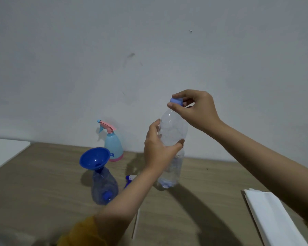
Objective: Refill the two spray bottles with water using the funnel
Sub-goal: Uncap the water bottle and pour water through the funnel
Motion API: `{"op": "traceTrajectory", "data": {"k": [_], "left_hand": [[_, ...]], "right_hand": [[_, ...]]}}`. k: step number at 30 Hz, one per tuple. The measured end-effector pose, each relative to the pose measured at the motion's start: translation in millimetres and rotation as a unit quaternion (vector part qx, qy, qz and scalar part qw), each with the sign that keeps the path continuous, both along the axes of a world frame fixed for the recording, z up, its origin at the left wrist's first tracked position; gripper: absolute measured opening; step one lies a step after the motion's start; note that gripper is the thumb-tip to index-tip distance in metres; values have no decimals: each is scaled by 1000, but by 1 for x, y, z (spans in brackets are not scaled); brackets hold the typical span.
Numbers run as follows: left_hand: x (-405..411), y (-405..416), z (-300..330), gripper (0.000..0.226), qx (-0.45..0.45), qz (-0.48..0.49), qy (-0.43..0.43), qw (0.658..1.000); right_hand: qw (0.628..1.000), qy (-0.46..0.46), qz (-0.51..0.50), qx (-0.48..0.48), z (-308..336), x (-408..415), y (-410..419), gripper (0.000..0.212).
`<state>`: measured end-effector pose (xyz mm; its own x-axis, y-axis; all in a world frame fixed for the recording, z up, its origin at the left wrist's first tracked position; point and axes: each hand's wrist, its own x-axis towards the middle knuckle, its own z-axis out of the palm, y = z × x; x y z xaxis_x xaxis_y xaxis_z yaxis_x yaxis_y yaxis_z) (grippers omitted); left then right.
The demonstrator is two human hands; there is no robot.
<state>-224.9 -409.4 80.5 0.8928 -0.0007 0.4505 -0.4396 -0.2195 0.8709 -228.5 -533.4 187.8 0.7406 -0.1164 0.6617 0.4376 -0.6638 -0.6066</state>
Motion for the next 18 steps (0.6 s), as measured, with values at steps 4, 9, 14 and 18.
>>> {"op": "traceTrajectory", "data": {"k": [4,9,14,18], "left_hand": [[-31,17,-10,83,1,-12,21,1000],[-57,36,-23,83,3,-32,43,999],[-66,50,-23,82,14,-39,30,999],[-67,54,-24,83,27,-49,29,998]], "right_hand": [[1000,22,-3,-20,-8,-29,10,22],[996,54,1,-64,-18,-57,22,22],[986,85,2,-146,-3,-65,34,27],[987,87,-1,-134,1,-60,38,21]]}}
